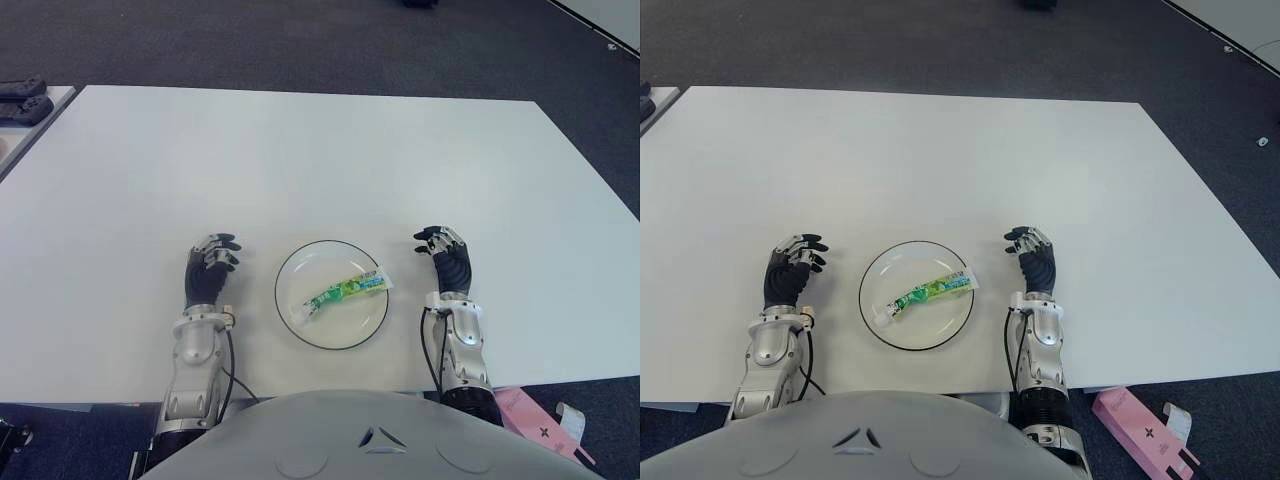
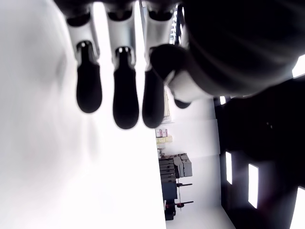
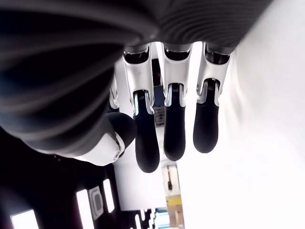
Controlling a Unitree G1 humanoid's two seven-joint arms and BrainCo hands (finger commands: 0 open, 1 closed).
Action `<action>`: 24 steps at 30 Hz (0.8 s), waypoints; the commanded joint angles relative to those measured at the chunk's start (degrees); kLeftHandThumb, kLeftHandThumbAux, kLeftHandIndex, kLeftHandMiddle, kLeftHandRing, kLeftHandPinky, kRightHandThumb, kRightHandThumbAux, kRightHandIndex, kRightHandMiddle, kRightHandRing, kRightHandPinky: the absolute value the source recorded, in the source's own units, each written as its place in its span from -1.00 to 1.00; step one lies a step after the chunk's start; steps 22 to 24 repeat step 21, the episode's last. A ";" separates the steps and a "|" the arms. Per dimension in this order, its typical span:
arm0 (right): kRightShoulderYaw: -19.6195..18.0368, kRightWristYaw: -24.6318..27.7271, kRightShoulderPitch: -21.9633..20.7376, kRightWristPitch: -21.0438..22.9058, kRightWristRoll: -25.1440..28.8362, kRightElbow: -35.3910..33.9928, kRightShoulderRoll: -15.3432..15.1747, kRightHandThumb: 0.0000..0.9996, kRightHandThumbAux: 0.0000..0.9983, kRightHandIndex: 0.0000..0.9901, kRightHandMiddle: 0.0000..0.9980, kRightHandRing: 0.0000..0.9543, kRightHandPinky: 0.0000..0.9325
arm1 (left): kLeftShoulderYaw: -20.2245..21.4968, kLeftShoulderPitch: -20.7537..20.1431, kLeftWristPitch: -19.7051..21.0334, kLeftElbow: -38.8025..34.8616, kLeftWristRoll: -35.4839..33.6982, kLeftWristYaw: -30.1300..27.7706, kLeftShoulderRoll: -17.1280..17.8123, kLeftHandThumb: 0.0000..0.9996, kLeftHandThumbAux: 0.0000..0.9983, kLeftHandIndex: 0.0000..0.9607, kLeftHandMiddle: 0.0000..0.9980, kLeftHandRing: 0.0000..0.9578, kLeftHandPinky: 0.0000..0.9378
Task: Put the toothpaste on the table into the plate.
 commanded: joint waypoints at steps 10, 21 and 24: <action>2.34 -0.09 3.83 4.29 -4.86 -3.06 -0.13 0.42 0.46 -0.13 0.01 0.02 0.03 | -0.09 -0.09 0.75 1.19 0.04 -0.20 -0.22 0.66 0.37 -0.19 -0.01 0.24 0.22; 3.62 0.10 5.41 5.58 -6.66 -4.34 0.06 0.42 0.46 -0.13 0.00 0.01 0.02 | -0.26 -0.04 -0.67 1.82 -0.77 -1.13 0.14 0.66 0.37 -0.20 0.01 0.28 0.26; 3.62 0.10 5.41 5.58 -6.66 -4.34 0.06 0.42 0.46 -0.13 0.00 0.01 0.02 | -0.26 -0.04 -0.67 1.82 -0.77 -1.13 0.14 0.66 0.37 -0.20 0.01 0.28 0.26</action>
